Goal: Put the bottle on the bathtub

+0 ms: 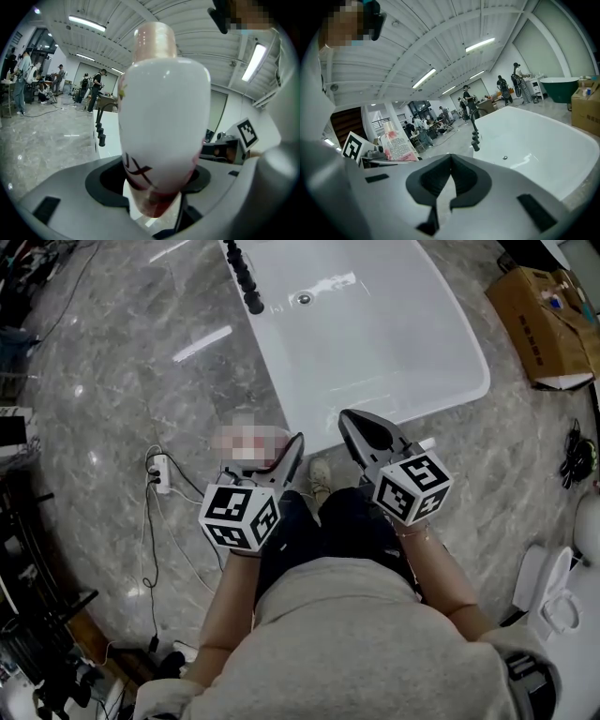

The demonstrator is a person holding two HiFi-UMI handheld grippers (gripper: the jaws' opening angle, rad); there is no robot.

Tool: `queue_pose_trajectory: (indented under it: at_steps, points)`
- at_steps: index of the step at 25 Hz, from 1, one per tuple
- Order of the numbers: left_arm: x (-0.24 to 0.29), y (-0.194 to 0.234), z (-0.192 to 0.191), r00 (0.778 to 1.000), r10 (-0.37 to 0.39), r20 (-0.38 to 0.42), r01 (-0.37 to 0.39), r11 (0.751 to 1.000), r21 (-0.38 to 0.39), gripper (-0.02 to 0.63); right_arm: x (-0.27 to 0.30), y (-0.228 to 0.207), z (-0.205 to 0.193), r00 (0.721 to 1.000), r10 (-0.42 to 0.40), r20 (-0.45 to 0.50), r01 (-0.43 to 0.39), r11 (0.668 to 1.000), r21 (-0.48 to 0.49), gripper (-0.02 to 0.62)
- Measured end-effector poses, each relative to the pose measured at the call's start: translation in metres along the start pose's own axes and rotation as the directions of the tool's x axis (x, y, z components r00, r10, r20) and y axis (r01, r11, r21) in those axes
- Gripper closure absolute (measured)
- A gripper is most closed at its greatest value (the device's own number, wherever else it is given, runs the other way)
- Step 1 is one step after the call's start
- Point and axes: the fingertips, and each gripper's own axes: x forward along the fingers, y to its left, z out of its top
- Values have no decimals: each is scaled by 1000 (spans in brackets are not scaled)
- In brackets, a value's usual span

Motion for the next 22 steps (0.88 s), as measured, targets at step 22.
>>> queue_pose_trajectory:
  at_steps: [22]
  points:
    - [34, 21, -51, 991, -76, -106, 77, 997, 0, 311, 18, -9, -73, 997, -35, -74, 43, 993, 106, 597]
